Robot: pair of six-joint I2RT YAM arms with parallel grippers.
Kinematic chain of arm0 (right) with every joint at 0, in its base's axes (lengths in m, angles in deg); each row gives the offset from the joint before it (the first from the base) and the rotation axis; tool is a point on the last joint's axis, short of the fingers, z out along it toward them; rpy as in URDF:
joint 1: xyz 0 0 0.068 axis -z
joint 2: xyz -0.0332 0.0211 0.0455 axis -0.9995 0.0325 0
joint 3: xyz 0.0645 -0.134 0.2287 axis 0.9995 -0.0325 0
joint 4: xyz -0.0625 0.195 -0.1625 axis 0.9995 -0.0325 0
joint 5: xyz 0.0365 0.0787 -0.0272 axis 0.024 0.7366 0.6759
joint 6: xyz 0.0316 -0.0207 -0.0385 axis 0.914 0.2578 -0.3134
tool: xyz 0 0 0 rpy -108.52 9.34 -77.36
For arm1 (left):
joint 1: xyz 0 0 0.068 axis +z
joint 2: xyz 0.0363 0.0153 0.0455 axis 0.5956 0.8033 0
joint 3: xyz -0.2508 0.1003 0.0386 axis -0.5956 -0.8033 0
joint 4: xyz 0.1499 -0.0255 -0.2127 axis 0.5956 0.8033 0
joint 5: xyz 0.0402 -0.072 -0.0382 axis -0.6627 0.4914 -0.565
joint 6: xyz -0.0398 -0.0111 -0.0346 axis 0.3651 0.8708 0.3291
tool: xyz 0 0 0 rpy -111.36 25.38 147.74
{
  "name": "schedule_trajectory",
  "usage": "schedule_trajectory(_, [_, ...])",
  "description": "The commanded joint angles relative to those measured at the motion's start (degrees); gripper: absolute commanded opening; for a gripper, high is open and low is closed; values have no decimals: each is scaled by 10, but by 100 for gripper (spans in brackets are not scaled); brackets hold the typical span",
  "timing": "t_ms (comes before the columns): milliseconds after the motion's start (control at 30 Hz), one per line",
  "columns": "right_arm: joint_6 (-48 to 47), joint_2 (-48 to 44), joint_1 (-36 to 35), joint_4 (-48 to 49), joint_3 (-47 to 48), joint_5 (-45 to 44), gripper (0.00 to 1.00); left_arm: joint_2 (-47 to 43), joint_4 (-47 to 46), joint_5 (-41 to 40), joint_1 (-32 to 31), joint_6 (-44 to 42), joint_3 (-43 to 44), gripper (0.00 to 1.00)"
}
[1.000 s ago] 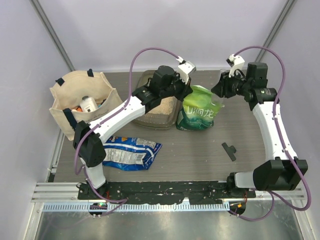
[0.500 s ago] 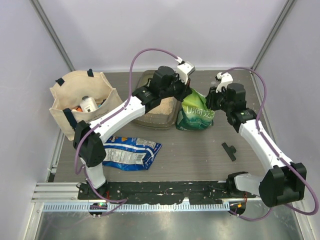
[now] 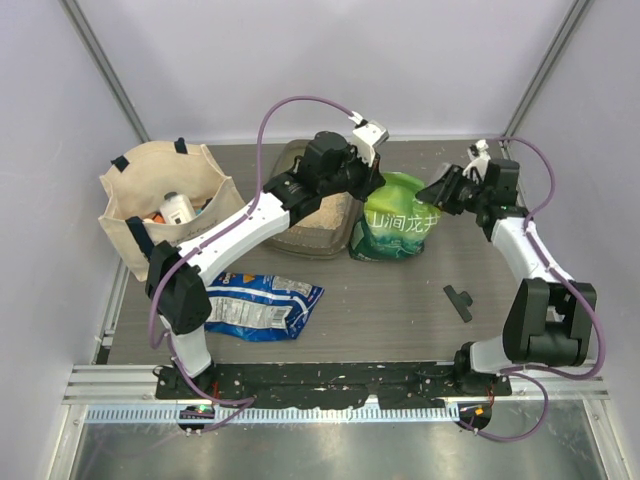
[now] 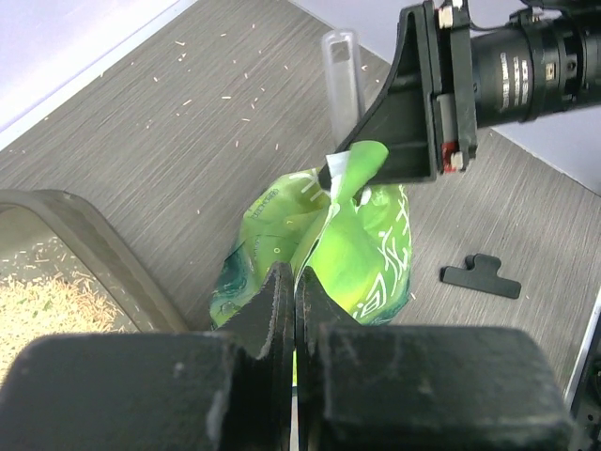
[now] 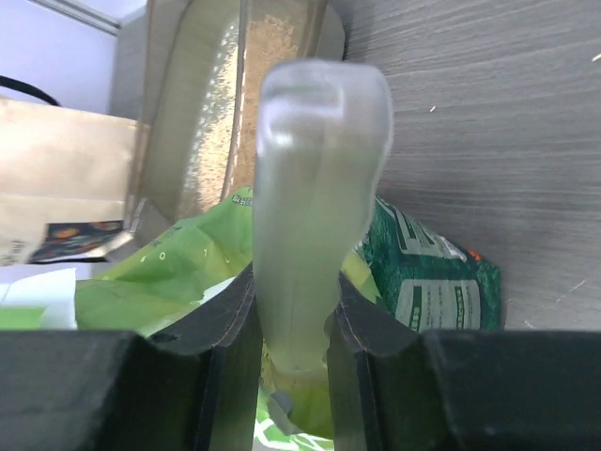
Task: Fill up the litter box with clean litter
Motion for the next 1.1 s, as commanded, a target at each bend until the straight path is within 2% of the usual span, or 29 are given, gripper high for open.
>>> schedule_trajectory(0, [78,21,79,-87,64,125,1,-47,-55,0,9,3,4,0])
schedule_trajectory(200, [117,22,152,-97,100,164,1,-45,-54,1,9,-2,6,0])
schedule_trajectory(433, [177,28,219,-58,91,195,1,-47,-49,2,9,-13,8,0])
schedule_trajectory(933, [175,22,278,-46,128,223,1,-49,-43,-2,11,-30,10,0])
schedule_trajectory(1000, [197,25,278,-17,109,233,1,-49,-44,-2,12,-29,10,0])
schedule_trajectory(1067, [264,34,278,31,72,249,1,-48,-44,-2,14,-29,10,0])
